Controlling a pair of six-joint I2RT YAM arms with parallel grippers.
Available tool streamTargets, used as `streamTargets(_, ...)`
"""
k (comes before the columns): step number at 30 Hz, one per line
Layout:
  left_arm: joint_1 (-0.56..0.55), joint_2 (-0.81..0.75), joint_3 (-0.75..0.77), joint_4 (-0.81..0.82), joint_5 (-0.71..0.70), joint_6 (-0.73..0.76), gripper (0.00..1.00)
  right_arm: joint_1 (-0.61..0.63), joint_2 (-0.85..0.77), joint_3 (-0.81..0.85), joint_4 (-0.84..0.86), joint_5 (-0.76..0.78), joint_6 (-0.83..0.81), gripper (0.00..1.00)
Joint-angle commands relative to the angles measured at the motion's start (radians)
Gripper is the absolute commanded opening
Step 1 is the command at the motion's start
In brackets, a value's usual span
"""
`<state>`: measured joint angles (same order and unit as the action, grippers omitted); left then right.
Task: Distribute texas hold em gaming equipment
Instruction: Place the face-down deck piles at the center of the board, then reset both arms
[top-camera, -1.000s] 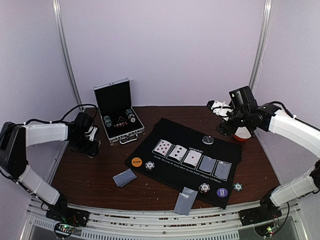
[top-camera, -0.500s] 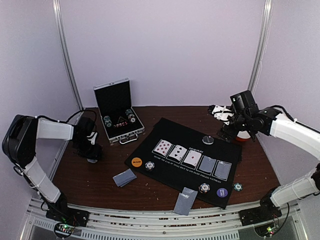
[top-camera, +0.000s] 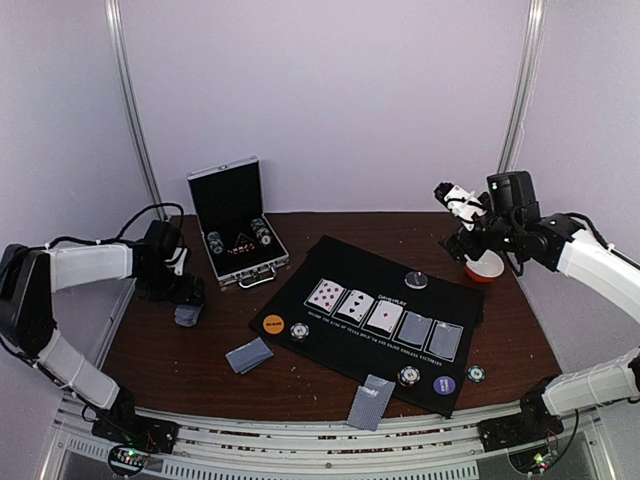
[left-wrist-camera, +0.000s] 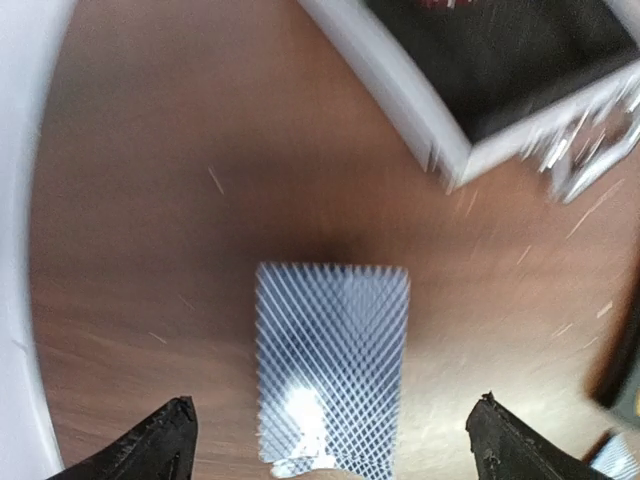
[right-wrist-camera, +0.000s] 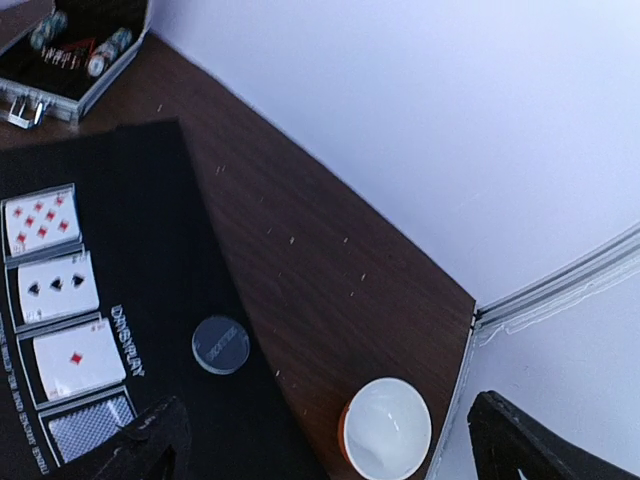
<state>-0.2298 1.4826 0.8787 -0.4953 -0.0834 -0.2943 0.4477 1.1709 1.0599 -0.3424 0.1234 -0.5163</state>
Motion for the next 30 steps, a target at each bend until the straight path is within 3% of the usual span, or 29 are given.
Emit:
streamTargets(1, 0.001, -0.152, 0.087, 0.103, -0.121, 0.046, 0.98, -0.113, -0.083, -0.058, 0.274, -0.130, 0.247, 1.00)
streamTargets(4, 0.002, -0.296, 0.048, 0.312, -0.297, 0.049, 0.98, -0.212, -0.151, -0.183, 0.510, -0.130, 0.405, 1.00)
streamTargets(8, 0.003, -0.470, -0.151, 0.742, -0.466, 0.113, 0.98, -0.335, -0.214, -0.376, 0.784, -0.002, 0.680, 1.00)
streamTargets(13, 0.012, -0.458, -0.380, 1.178, -0.690, 0.283, 0.98, -0.423, -0.256, -0.599, 1.002, 0.054, 0.702, 1.00)
streamTargets(18, 0.075, -0.344, -0.580, 1.491, -0.650, 0.323, 0.98, -0.456, -0.251, -0.805, 1.249, 0.087, 0.631, 1.00)
streamTargets(22, 0.138, -0.249, -0.750, 1.762, -0.532, 0.311, 0.98, -0.467, -0.177, -0.908, 1.419, 0.083, 0.635, 1.00)
streamTargets(25, 0.138, -0.244, -0.699, 1.669, -0.439, 0.331, 0.98, -0.468, -0.093, -0.934, 1.498, 0.029, 0.642, 1.00)
streamTargets(30, 0.141, -0.262, -0.717, 1.673, -0.300, 0.272, 0.98, -0.468, 0.079, -1.008, 1.697, -0.042, 0.645, 1.00)
